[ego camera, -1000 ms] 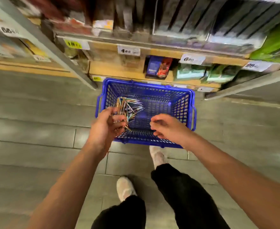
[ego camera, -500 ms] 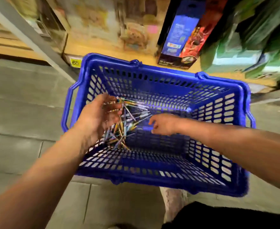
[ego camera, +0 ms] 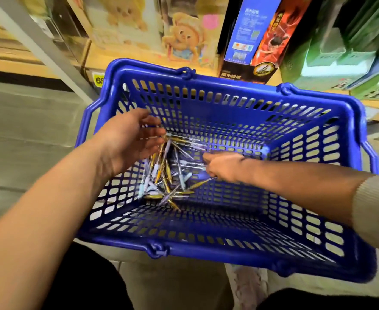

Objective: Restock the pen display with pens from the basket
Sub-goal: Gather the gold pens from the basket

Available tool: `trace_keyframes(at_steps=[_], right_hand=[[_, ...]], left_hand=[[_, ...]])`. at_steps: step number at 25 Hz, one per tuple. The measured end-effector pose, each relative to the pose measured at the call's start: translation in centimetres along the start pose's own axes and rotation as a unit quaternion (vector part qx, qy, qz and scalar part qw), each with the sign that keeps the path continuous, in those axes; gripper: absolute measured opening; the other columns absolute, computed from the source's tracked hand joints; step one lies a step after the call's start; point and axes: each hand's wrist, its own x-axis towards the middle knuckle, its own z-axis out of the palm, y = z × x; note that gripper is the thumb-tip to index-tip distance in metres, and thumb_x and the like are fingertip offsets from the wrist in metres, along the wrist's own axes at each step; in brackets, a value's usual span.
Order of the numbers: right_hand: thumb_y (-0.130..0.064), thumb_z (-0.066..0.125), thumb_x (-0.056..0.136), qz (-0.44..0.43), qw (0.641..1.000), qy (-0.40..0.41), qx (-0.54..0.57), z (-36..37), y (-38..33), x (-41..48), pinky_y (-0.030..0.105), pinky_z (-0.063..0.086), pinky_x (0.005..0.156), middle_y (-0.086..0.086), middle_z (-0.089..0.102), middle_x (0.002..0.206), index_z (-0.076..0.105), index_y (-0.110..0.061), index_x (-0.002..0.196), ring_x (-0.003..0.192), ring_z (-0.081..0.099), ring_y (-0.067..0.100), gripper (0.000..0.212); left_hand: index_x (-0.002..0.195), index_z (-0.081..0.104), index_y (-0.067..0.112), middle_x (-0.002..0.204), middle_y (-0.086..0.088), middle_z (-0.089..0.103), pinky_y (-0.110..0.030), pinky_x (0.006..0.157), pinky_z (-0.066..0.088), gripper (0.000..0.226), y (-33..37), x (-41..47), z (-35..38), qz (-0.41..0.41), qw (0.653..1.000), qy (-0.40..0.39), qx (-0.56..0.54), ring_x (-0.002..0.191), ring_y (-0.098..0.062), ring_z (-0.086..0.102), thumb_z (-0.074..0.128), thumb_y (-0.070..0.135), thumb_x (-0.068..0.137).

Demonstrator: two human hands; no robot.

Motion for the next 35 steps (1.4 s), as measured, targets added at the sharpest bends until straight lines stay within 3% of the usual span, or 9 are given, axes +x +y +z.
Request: trace_keyframes(at_steps=[4, 7, 12, 18, 24, 28, 30, 33, 35], right_hand=[[-0.01, 0.061, 0.093, 0.043, 0.996, -0.05, -0.066, 0.7, 1.7, -0.9, 0.029, 0.05, 0.079, 0.004, 0.051, 0.131, 0.064, -0.015, 0.112, 0.115, 0.058, 0.025, 0.019], [-0.009, 0.059, 0.088, 0.038, 0.998, -0.028, 0.031, 0.3, 3.6, -1.4, 0.042, 0.052, 0.087, 0.011, 0.052, 0.122, 0.054, -0.018, 0.092, 0.105, 0.059, 0.034, 0.011], [-0.013, 0.07, 0.088, 0.048, 0.996, -0.066, 0.04, 2.6, 3.8, -1.4, 0.036, 0.055, 0.082, 0.013, 0.036, 0.145, 0.05, -0.025, 0.116, 0.11, 0.059, 0.035, 0.036], [-0.007, 0.073, 0.082, 0.075, 0.992, -0.043, 0.097, 3.2, 4.9, -2.1, 0.046, 0.058, 0.076, 0.003, 0.049, 0.11, 0.043, -0.023, 0.1, 0.084, 0.061, 0.026, 0.039], [-0.021, 0.072, 0.088, 0.033, 0.969, -0.087, 0.227, -0.1, 6.5, -4.6, 0.027, 0.054, 0.083, -0.018, 0.071, 0.087, 0.071, -0.028, 0.11, 0.083, 0.067, 0.005, 0.023], [-0.034, 0.073, 0.09, -0.017, 0.88, -0.007, 0.475, -4.3, 5.6, -4.8, 0.014, 0.054, 0.074, -0.014, 0.077, 0.091, 0.075, -0.037, 0.101, 0.084, 0.072, 0.002, 0.012], [-0.027, 0.073, 0.091, -0.038, 0.785, 0.006, 0.618, -5.0, 4.2, -3.8, 0.014, 0.055, 0.078, -0.004, 0.078, 0.098, 0.078, -0.029, 0.101, 0.091, 0.073, 0.007, 0.011], [-0.024, 0.065, 0.098, -0.014, 0.617, -0.002, 0.787, -4.3, 1.6, -1.5, 0.02, 0.058, 0.082, 0.006, 0.075, 0.1, 0.073, -0.011, 0.105, 0.091, 0.071, 0.012, 0.017], [-0.036, 0.06, 0.1, 0.088, 0.651, 0.023, 0.754, -2.9, -0.5, 0.1, 0.025, 0.06, 0.08, 0.008, 0.072, 0.1, 0.069, -0.01, 0.106, 0.085, 0.071, 0.014, 0.028]], left_hand=[[0.095, 0.061, 0.016, 0.081, -0.003, 0.069, -0.03, 0.071, 0.048, 0.029, -0.5, 1.3, 0.6, 0.014, 0.997, -0.025, 0.077, 0.07, -0.016, 0.065, 0.041, 0.032, 0.107], [0.093, 0.063, 0.014, 0.082, -0.004, 0.069, -0.029, 0.071, 0.05, 0.025, -2.1, 2.4, 0.5, -0.024, 0.989, -0.025, 0.146, 0.071, -0.017, 0.063, 0.045, 0.027, 0.106], [0.109, 0.067, 0.012, 0.091, -0.007, 0.071, -0.034, 0.08, 0.053, 0.023, -2.9, 3.8, 0.6, -0.038, 0.982, -0.018, 0.185, 0.079, -0.02, 0.067, 0.049, 0.025, 0.105], [0.107, 0.065, 0.014, 0.093, -0.006, 0.072, -0.033, 0.078, 0.052, 0.019, -3.1, 5.6, 1.3, -0.051, 0.982, -0.034, 0.178, 0.08, -0.019, 0.067, 0.049, 0.023, 0.104], [0.114, 0.068, 0.011, 0.101, -0.002, 0.076, -0.029, 0.077, 0.057, 0.021, -4.9, 5.7, 3.2, -0.012, 0.951, -0.081, 0.299, 0.091, -0.018, 0.071, 0.054, 0.023, 0.104], [0.133, 0.063, 0.026, 0.129, 0.009, 0.064, -0.037, 0.106, 0.048, 0.04, -4.8, 4.8, 4.5, 0.043, 0.855, -0.205, 0.475, 0.117, -0.014, 0.061, 0.066, 0.04, 0.097], [0.128, 0.064, 0.024, 0.122, 0.011, 0.068, -0.037, 0.106, 0.049, 0.037, -4.7, 4.5, 4.6, 0.054, 0.821, -0.216, 0.526, 0.112, -0.013, 0.065, 0.067, 0.042, 0.096], [0.119, 0.064, 0.011, 0.1, -0.002, 0.078, -0.035, 0.085, 0.062, 0.019, -4.7, 4.9, 3.3, -0.008, 0.899, -0.183, 0.397, 0.086, -0.014, 0.076, 0.06, 0.017, 0.101], [0.115, 0.062, 0.005, 0.089, -0.006, 0.075, -0.025, 0.061, 0.061, 0.016, -4.6, 5.0, 1.9, -0.063, 0.942, -0.151, 0.292, 0.062, -0.013, 0.069, 0.055, 0.012, 0.102]])
